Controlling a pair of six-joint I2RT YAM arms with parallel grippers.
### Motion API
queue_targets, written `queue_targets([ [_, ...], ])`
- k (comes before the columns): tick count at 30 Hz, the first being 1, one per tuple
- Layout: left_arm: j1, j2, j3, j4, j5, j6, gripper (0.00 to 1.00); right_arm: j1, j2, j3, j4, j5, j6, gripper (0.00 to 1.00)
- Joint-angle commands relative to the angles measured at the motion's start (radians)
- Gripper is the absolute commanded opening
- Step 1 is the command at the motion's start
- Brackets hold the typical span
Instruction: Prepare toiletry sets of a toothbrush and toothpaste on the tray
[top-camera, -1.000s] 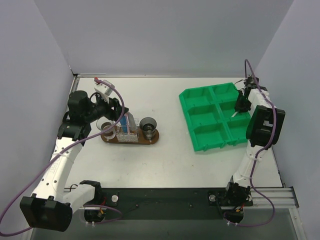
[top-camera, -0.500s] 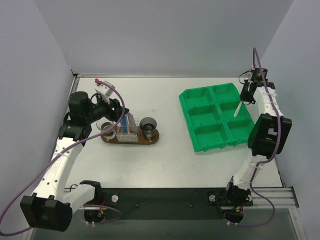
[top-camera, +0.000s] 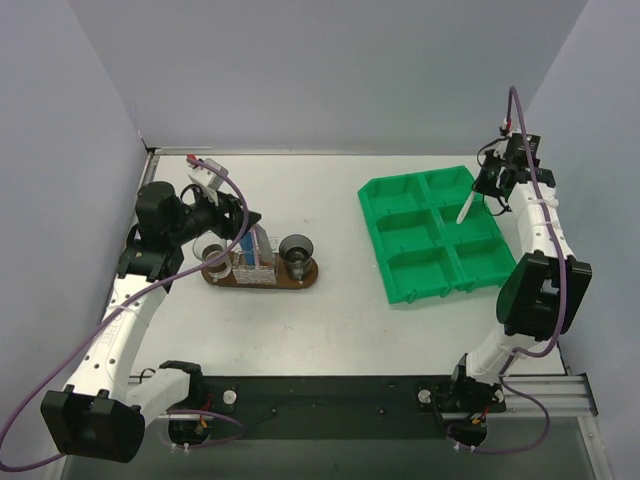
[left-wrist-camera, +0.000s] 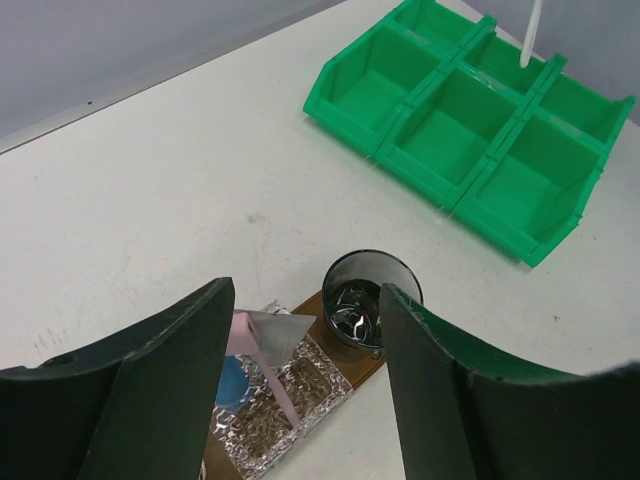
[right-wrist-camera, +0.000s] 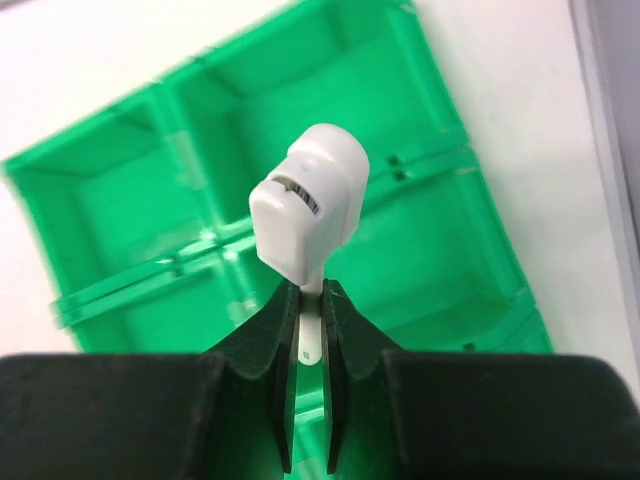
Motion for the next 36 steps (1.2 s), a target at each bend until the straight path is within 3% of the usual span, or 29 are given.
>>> queue_targets([
  [1, 0.006, 0.012, 0.044, 0.098, 0.065, -0.090, 0.70, 0.027, -0.140, -0.004, 0.073, -0.178, -0.003, 0.00],
  [6, 0.001, 0.047, 0.076, 0.167, 0.181, -0.179, 0.69, 0.064, -0.188, 0.007, 0.081, -0.446, -0.008, 0.00],
  [12, -0.055, 0.112, 0.161, 0.170, 0.268, -0.248, 0.69, 0.194, -0.255, 0.025, -0.009, -0.713, -0.158, 0.00],
  [22, -0.241, 0.150, 0.218, 0.191, 0.226, -0.216, 0.69, 0.469, -0.396, -0.001, -0.091, -0.779, -0.318, 0.00],
  [26, -0.285, 0.179, 0.218, 0.288, 0.251, -0.254, 0.69, 0.568, -0.405, 0.019, -0.137, -0.816, -0.345, 0.00],
  [36, -0.354, 0.251, 0.222, 0.417, 0.301, -0.328, 0.69, 0.664, -0.384, 0.002, -0.164, -0.934, -0.342, 0.00],
])
